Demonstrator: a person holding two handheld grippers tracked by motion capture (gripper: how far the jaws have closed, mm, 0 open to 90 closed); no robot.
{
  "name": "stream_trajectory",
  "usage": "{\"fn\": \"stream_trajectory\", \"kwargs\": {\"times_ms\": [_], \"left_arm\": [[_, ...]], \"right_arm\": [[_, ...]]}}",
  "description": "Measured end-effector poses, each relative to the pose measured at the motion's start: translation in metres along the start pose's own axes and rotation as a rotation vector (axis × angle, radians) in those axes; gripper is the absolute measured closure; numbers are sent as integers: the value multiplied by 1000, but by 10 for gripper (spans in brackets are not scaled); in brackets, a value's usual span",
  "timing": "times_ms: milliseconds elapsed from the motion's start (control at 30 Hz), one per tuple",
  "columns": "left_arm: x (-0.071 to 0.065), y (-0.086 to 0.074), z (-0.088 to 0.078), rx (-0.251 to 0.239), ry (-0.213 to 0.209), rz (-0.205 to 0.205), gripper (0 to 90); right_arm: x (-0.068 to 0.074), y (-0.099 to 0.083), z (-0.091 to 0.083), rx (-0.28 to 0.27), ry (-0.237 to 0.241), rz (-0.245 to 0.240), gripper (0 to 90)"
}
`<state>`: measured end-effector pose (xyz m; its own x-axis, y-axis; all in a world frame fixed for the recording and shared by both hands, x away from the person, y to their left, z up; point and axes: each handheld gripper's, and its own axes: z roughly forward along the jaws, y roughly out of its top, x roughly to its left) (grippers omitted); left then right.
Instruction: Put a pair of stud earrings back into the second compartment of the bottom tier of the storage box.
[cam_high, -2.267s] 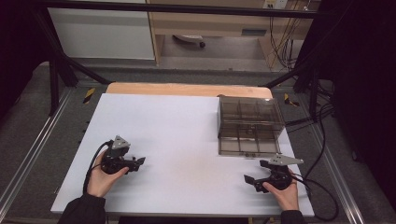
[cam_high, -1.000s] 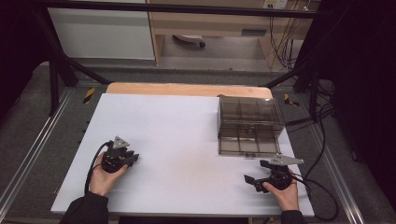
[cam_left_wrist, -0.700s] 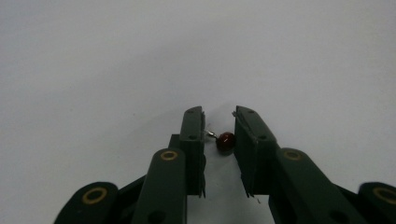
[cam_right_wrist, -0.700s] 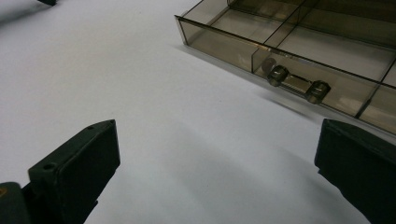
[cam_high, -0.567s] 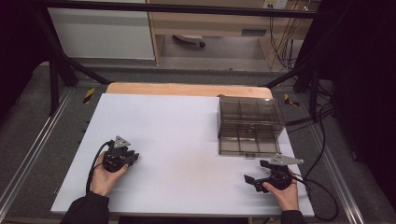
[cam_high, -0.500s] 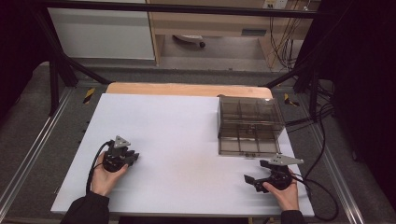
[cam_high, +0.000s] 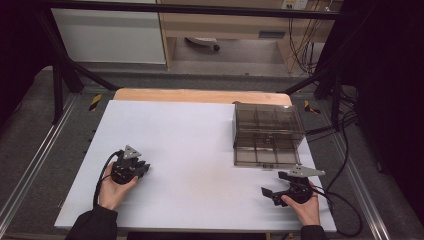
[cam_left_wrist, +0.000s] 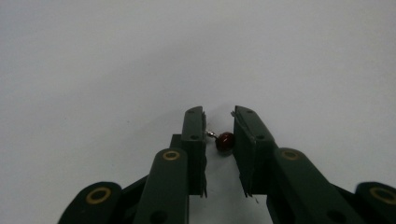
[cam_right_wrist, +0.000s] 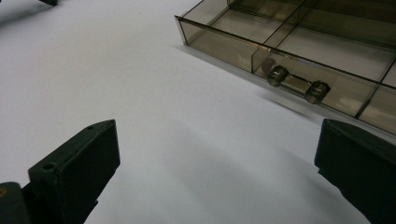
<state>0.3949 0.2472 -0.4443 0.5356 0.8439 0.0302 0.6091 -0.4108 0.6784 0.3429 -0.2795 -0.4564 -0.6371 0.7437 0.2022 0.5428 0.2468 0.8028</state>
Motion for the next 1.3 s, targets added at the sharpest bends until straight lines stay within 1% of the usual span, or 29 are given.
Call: {"fn": "stream_trajectory", "kwargs": {"times_ms": [100, 367, 400, 533, 600, 833, 1033, 1300], "left_arm": [[-1, 1, -2, -2, -5, 5, 744], [-8, 6, -10, -32, -19, 17, 744], [-10, 7, -10, -33, -19, 26, 745], [-17, 11, -11, -43, -35, 36, 744], [-22, 14, -11, -42, -40, 49, 745], [-39, 23, -6, -36, -61, 85, 745], [-49, 31, -3, -43, -77, 101, 745], [-71, 52, 0, -70, -114, 135, 745]], "right_arm": [[0, 0, 0, 0, 0, 1, 7], [0, 0, 0, 0, 1, -3, 7], [0, 0, 0, 0, 2, -4, 7], [0, 0, 0, 2, 1, -1, 7], [0, 0, 0, 3, 0, -1, 7], [0, 0, 0, 4, 0, 0, 7], [0, 0, 0, 4, -1, -2, 7], [0, 0, 0, 2, -2, -2, 7]]}}
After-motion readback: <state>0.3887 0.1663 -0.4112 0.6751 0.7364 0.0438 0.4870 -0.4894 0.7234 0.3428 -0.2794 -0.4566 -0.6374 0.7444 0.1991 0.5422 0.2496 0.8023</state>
